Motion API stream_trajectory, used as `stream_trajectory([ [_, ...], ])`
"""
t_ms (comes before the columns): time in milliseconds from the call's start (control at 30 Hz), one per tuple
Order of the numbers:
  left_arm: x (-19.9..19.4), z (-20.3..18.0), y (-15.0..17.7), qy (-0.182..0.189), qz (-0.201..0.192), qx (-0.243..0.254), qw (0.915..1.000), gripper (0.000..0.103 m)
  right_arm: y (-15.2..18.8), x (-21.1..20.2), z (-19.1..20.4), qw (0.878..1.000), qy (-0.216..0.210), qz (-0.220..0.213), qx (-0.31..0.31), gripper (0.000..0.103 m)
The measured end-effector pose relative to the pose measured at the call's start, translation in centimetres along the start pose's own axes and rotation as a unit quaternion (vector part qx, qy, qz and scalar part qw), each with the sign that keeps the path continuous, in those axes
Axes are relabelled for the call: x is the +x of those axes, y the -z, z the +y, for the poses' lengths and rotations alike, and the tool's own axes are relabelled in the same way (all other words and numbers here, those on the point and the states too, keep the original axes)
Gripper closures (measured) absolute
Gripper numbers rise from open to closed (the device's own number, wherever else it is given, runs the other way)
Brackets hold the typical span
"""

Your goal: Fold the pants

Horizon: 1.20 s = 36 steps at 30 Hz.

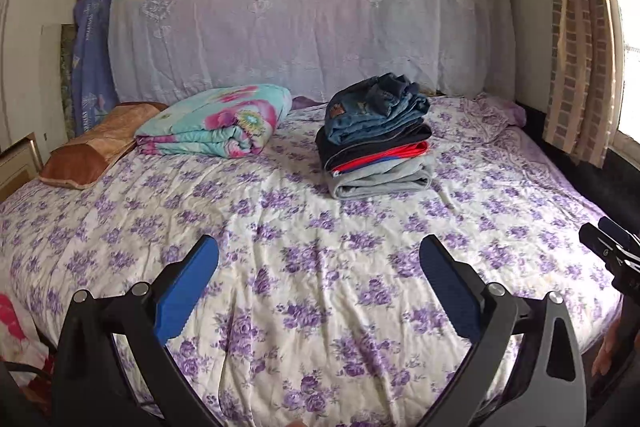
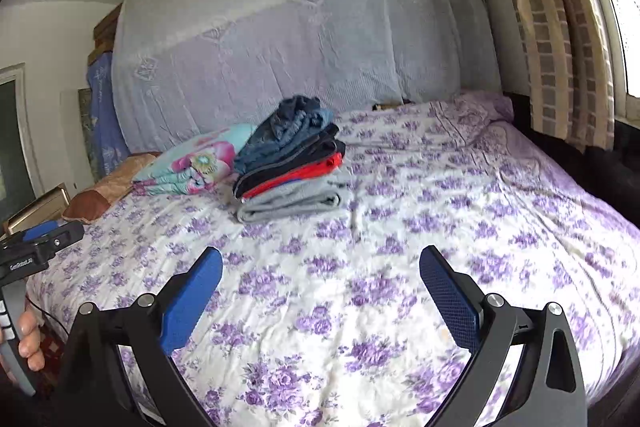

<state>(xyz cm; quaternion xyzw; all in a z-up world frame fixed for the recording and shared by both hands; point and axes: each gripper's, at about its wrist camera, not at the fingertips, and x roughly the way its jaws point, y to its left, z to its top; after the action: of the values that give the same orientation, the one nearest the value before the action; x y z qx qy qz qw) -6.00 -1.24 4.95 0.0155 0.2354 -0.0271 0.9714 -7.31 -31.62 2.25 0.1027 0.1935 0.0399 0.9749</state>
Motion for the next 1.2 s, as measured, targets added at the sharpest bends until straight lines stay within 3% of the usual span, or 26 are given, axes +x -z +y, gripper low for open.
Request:
stream_trajectory([
  [67,0.6,-0.8,1.1,0.002,0.014,0.018,0.9997,0.005,1.1,0.9,1.2,1.0,-0.001,0.017,-0.013,0.004],
  [167,1.8,-1.5,2.5,-0.009,0.026,0.039,0.9988,0.005,1.7,1.0,2.8,0.998,0.032,0.001,-0.051,0.004],
  [267,3.5,-0.9,3.3,0.008,0.055,0.016,0.9983,0.005,2.0,0.9,3.1,0.997,0.048,-0.021,-0.058,0.004],
  [600,7.5,0.2,4.4,0.002,0.098,-0.014,0.9951,0.005,3.0,3.3,3.0,0.997,0.043,0.008,-0.058,0.004],
  [867,8.0,-0.1,3.8,-0.022,0.078,0.002,0.9967,0.005,3.1,3.5,3.5,0.996,0.05,-0.003,-0.072,0.004],
  [1200,7.7,-0.8,3.3,-0.016,0.067,0.012,0.9975,0.005,3.2,3.4,3.3,0.996,0.053,-0.002,-0.072,0.004],
])
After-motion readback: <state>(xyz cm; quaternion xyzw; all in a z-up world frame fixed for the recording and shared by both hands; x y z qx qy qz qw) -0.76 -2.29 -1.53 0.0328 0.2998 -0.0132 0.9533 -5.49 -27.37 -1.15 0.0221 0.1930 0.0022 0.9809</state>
